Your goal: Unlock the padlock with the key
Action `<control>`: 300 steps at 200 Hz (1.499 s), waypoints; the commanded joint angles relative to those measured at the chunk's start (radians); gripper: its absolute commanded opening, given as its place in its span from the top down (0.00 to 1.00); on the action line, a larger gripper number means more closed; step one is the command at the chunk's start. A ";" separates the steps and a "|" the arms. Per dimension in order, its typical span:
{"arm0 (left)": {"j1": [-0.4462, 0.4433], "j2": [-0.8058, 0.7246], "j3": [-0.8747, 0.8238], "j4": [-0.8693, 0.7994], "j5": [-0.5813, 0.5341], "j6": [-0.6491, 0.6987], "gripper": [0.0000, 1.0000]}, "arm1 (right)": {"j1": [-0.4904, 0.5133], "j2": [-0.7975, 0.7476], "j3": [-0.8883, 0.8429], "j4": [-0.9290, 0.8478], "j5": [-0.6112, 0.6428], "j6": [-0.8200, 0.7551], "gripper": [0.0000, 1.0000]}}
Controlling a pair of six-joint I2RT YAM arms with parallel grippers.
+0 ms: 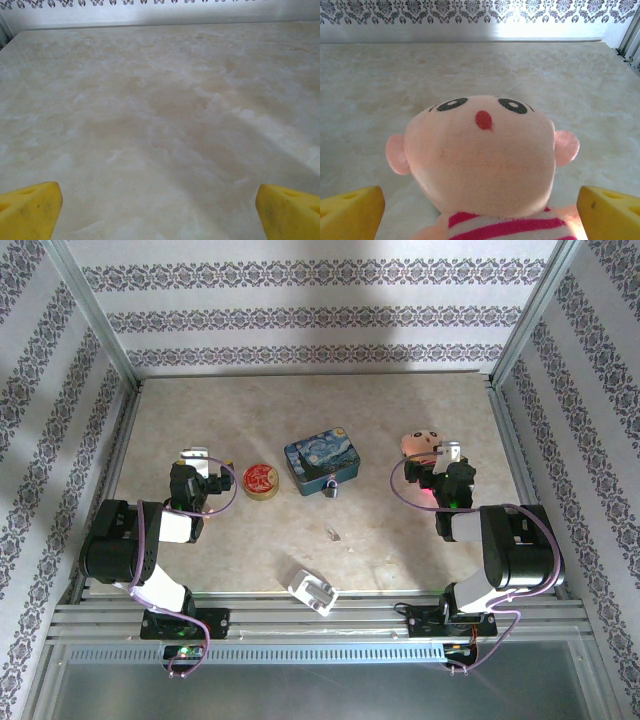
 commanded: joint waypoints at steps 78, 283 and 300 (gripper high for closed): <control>0.000 0.004 0.011 0.001 0.012 0.016 0.01 | 0.009 -0.002 0.016 0.006 0.010 0.013 0.02; 0.000 -0.562 0.031 -0.508 -0.057 -0.193 0.01 | 0.332 -0.495 0.174 -0.875 0.427 0.080 0.15; 0.000 -0.635 0.031 -0.570 -0.041 -0.260 0.01 | 0.443 -0.548 0.200 -1.008 0.486 0.127 0.18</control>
